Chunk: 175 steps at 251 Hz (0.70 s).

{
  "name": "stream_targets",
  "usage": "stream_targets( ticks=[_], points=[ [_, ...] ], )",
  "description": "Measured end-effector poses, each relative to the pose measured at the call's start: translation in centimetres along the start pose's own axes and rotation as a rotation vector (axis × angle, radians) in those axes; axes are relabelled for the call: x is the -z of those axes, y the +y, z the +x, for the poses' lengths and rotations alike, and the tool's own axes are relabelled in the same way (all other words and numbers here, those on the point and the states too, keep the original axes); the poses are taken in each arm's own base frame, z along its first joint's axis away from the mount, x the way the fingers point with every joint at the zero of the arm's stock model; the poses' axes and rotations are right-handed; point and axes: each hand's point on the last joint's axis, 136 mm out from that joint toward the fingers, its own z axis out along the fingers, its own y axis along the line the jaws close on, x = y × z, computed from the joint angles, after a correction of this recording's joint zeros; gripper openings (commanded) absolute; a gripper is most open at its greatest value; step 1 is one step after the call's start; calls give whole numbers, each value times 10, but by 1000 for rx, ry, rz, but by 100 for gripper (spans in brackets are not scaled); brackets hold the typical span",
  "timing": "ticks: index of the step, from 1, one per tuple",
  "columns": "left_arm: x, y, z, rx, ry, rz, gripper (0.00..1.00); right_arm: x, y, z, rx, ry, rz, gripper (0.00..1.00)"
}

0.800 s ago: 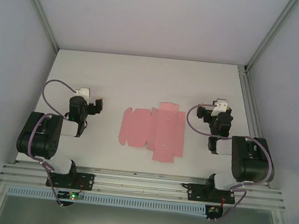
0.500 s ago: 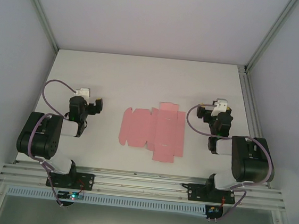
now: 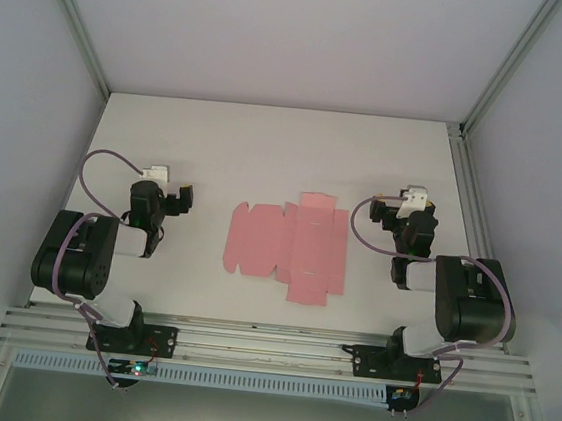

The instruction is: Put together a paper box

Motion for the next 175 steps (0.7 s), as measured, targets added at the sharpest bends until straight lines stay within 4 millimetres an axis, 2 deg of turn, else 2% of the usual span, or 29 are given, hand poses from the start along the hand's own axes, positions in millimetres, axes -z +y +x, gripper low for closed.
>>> stream_targets(
  ticks=[121, 133, 146, 169, 175],
  points=[
    [-2, 0, -3, 0, 40, -1, 100, 0, -1, 2, 1, 21, 6, 98],
    [0, 0, -16, 4, 50, -8, 100, 0, 1, 0, 5, 39, 12, 98],
    [7, 0, -45, 28, 30, -16, 100, 2, 5, -9, 16, 53, 17, 98],
    [33, -9, -108, 90, -75, 26, 100, 8, 25, -48, 25, 30, -16, 98],
    [40, -12, -117, 108, -93, 44, 100, 10, 30, -61, 19, 20, -27, 97]
  ],
)
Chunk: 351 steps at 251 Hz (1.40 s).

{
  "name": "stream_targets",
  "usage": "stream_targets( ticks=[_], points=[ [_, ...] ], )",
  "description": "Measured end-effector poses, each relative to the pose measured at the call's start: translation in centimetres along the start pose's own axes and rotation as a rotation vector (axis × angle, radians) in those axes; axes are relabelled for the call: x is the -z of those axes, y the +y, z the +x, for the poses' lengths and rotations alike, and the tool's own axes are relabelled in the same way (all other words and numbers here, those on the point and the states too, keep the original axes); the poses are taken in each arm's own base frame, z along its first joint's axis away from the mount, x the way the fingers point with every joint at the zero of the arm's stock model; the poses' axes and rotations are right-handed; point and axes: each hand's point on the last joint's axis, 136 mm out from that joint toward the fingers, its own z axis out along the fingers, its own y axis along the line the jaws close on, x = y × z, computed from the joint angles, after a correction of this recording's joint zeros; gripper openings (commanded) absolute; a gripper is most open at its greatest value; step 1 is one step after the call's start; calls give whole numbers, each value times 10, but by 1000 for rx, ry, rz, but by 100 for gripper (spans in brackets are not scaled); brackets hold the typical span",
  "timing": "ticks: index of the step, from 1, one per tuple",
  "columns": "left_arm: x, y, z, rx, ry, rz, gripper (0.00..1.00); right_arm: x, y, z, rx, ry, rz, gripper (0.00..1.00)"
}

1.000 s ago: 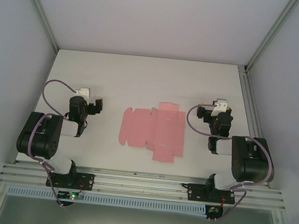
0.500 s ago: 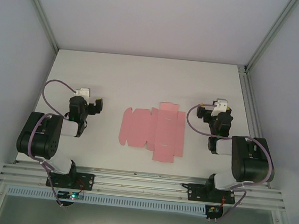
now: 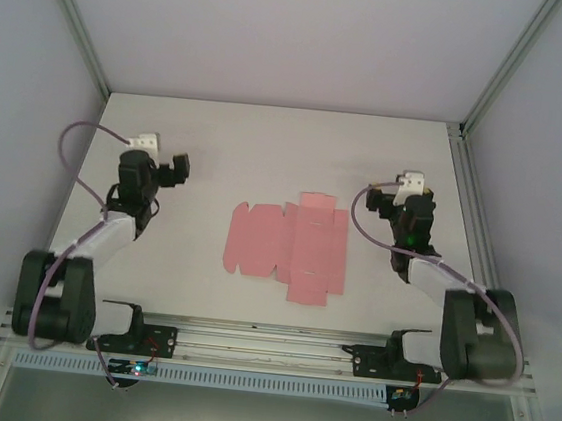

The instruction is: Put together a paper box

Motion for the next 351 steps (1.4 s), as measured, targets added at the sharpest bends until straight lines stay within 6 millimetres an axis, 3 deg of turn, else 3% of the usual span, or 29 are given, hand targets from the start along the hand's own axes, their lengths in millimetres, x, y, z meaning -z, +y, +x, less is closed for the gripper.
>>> stream_targets(
  ticks=[20, 31, 46, 63, 94, 124, 153, 190, 220, 269, 301, 351],
  points=[
    [20, -20, -23, 72, -25, 90, 100, 7, 21, -33, -38, 1, -54, 96],
    [25, -29, -19, 109, 6, 135, 100, 11, 33, -43, -71, 23, -84, 95],
    [28, -43, 1, 158, 94, 199, 100, 17, 46, -40, -116, 81, -122, 91],
    [33, -59, 37, 209, 232, 256, 100, 22, 60, -19, -173, 186, -167, 85],
    [49, -82, 94, 281, 460, 328, 99, 33, 90, 40, -240, 422, -264, 78],
    [62, -101, 118, 309, 574, 388, 98, 47, 136, 86, -215, 608, -378, 69],
    [67, -116, 137, 313, 664, 417, 98, 53, 162, 119, -174, 750, -422, 56],
    [65, -125, 168, 311, 807, 402, 96, 47, 156, 145, -168, 837, -351, 57],
    [63, -133, 182, 303, 882, 401, 97, 48, 149, 153, -151, 862, -309, 59],
    [57, -145, 189, 283, 927, 413, 97, 43, 146, 154, -142, 859, -287, 59],
    [53, -147, 190, 280, 938, 411, 97, 37, 144, 166, -135, 887, -258, 59],
    [54, -147, 190, 279, 944, 410, 97, 26, 137, 163, -182, 859, -224, 57]
  ],
)
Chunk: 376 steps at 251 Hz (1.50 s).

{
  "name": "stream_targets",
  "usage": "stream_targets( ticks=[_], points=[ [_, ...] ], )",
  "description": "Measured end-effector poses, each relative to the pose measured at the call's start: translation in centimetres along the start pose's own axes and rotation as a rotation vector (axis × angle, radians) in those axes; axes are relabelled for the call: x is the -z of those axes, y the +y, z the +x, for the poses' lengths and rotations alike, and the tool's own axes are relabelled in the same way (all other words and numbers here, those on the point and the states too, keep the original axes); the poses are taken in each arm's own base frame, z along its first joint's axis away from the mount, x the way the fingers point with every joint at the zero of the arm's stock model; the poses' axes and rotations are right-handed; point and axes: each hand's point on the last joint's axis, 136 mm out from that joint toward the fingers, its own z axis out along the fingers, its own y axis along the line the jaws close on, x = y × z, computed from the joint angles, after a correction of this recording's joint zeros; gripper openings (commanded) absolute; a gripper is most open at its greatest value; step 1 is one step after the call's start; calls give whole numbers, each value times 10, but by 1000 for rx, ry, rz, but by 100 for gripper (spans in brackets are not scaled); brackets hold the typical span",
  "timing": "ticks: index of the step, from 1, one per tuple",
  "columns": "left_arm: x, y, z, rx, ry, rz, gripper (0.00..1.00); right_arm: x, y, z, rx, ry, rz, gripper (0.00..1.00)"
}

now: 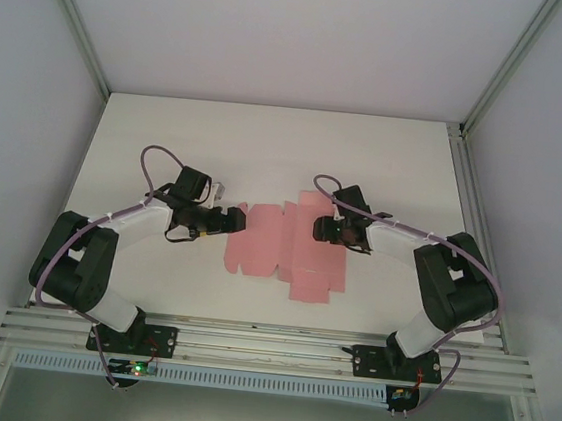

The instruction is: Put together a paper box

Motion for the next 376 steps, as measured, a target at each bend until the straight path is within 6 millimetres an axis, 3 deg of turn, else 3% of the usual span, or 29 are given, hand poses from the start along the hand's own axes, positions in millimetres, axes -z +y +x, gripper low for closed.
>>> stream_targets(
  ticks=[44, 68, 123, 158, 195, 270, 325, 376],
  points=[
    [-2, -3, 3, 23, 18, 22, 93, -4, -7, -6, -46, -45, -25, 56],
    [-8, -6, 10, 47, 55, 46, 83, -4, -5, -9, -50, -62, -40, 55],
    [-7, -8, 43, 71, 162, -13, 83, -6, -4, -11, -49, -79, -56, 54],
    [1, -8, 52, 72, 177, -67, 81, -6, -3, -10, -47, -88, -64, 54],
    [0, -7, 47, 62, 167, -111, 78, -6, -3, -11, -46, -93, -67, 54],
    [-25, -15, 25, -16, 171, -233, 69, -7, -1, -12, -43, -103, -82, 54],
    [-25, 9, 26, -25, 186, -395, 70, -6, 0, -12, -39, -110, -90, 54],
    [-30, 13, 32, -17, 214, -406, 66, -7, 0, -12, -30, -110, -89, 54]
  ],
)
